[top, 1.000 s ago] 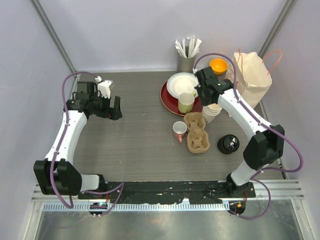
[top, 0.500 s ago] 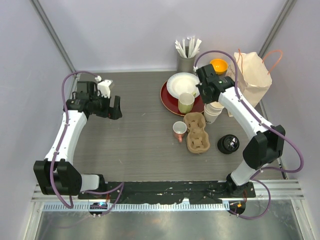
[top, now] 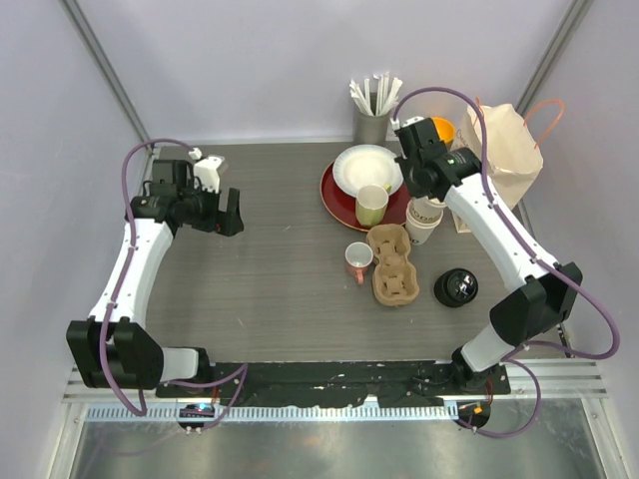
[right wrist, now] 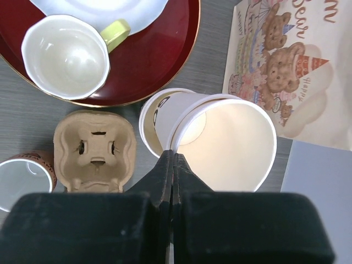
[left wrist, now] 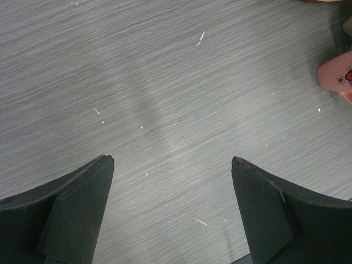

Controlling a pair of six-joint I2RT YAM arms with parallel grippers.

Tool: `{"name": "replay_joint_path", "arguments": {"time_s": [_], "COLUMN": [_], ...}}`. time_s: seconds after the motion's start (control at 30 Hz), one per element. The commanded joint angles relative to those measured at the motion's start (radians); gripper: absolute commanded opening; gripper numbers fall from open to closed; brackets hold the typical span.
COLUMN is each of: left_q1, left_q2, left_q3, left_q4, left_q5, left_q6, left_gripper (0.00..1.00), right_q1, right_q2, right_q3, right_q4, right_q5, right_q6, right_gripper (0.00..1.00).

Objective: Pack the takeout coffee

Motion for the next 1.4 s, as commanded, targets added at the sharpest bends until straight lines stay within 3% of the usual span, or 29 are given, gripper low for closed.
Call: {"name": "replay_joint_path", "arguments": {"time_s": [0.0, 0.2, 0.3, 0.4, 0.53, 0.73, 0.83, 1.13, 1.37], "left_q1": [0.002, 0.002, -0.017, -0.117, -0.313, -0.456, -0.502, -0.61, -0.642], "left_q2": [0.003, 0.008, 0.032, 0.112, 0.337, 0.643, 0.767, 0.917, 0.965], "left_q3": [0.04, 0.038, 0.07, 0.15, 0.369, 0.697, 0.805, 1.014, 1.06], "left_q4": [0.009, 0.035, 0.111, 0.189, 0.213, 0.225, 0.245, 0.274, 0.302], "left_q5": [0.031, 0.091, 0.228, 0.272, 0.201, 0.256, 0.282, 0.27, 0.255], "left_q6": [0.005, -0.013, -0.143, -0.293, -0.453, -0.695, -0.787, -0.844, -0.861], "left_gripper": [0.93, 0.93, 0.89, 0.83, 0.69, 0.57, 0.55, 0.56, 0.57], "right_q1": [0.008, 0.01, 0.01, 0.008, 0.008, -0.016, -0.024, -0.053, -0.062], "right_q2": [-0.048, -0.044, -0.033, -0.037, -0.06, -0.108, -0.119, -0.151, -0.151], "right_q3": [0.06, 0.035, 0.029, 0.017, -0.014, -0.078, -0.091, -0.124, -0.137], "right_q4": [-0.019, -0.004, -0.001, 0.008, 0.02, 0.066, 0.065, 0.088, 0.113], "right_q5": [0.026, 0.017, 0.0, -0.029, -0.054, -0.122, -0.118, -0.174, -0.197], "right_q6": [-0.014, -0.031, -0.025, -0.022, -0.025, -0.033, -0.045, -0.076, -0.082], "right_gripper": [0.01, 0.01, 0.01, 0.01, 0.01, 0.01, 0.01, 0.01, 0.01]}}
